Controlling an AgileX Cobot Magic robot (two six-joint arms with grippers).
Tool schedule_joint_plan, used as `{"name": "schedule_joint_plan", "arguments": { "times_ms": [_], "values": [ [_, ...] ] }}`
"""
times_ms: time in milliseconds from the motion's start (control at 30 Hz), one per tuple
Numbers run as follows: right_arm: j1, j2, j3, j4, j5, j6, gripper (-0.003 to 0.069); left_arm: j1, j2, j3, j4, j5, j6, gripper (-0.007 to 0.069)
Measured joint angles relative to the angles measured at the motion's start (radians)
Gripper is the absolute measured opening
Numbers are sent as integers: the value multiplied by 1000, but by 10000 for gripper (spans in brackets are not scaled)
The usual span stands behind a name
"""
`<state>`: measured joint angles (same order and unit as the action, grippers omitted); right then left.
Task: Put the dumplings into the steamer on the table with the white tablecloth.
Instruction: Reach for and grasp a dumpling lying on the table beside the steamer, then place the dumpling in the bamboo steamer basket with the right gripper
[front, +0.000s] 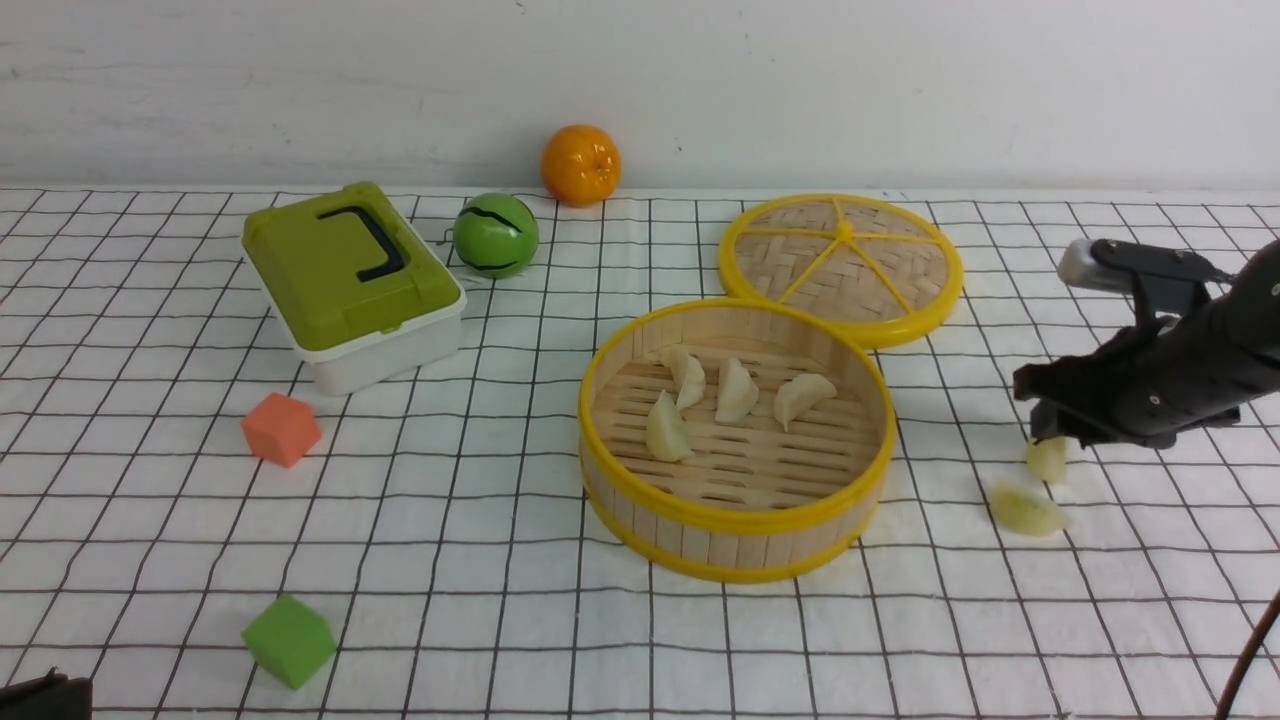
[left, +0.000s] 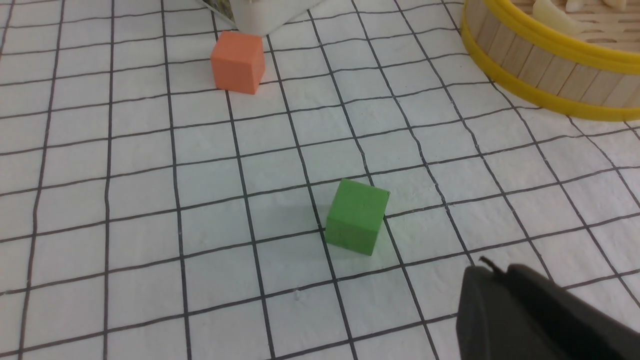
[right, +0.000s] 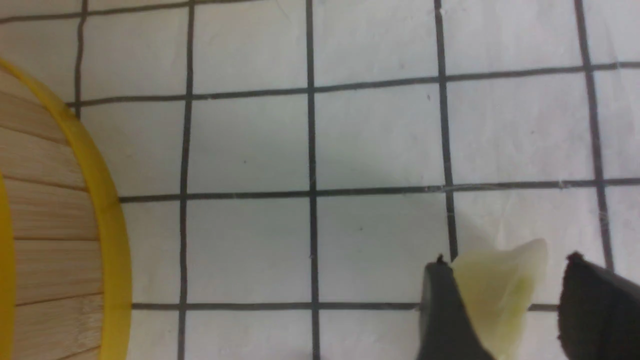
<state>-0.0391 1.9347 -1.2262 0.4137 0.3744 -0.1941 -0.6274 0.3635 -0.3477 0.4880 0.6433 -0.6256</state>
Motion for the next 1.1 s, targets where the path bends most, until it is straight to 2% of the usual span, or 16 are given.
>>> {"name": "schedule_joint_plan", "arguments": {
  "times_ms": [67, 100, 200, 267, 567, 667, 800, 833, 867, 967, 1100],
  "values": [
    [0, 25, 0, 21, 2, 0, 411, 0, 0, 0, 0, 0, 0, 38],
    [0, 36, 0, 28, 2, 0, 406, 0, 0, 0, 0, 0, 0, 39],
    [0, 41, -1, 32, -1, 0, 349, 0, 0, 0, 1, -1, 0, 39],
    [0, 35, -2, 33, 9, 0, 230, 0, 0, 0, 1, -1, 0, 39],
    [18, -115, 0, 58, 73, 0, 237, 0, 0, 0, 3, -5, 0, 43],
    [75, -189, 0, 84, 78, -19, 237, 0, 0, 0, 3, -8, 0, 45],
    [300, -222, 0, 120, 64, -107, 237, 0, 0, 0, 7, -8, 0, 45],
    [309, -222, 0, 120, 61, -110, 237, 0, 0, 0, 7, -8, 0, 45],
    [374, -194, 0, 127, 23, -131, 237, 0, 0, 0, 7, -8, 0, 47],
    [441, -135, 0, 135, -55, -139, 237, 0, 0, 0, 7, -8, 0, 48],
    [475, -52, 0, 171, -148, -140, 237, 0, 0, 0, 7, -8, 0, 53]
  ]
}}
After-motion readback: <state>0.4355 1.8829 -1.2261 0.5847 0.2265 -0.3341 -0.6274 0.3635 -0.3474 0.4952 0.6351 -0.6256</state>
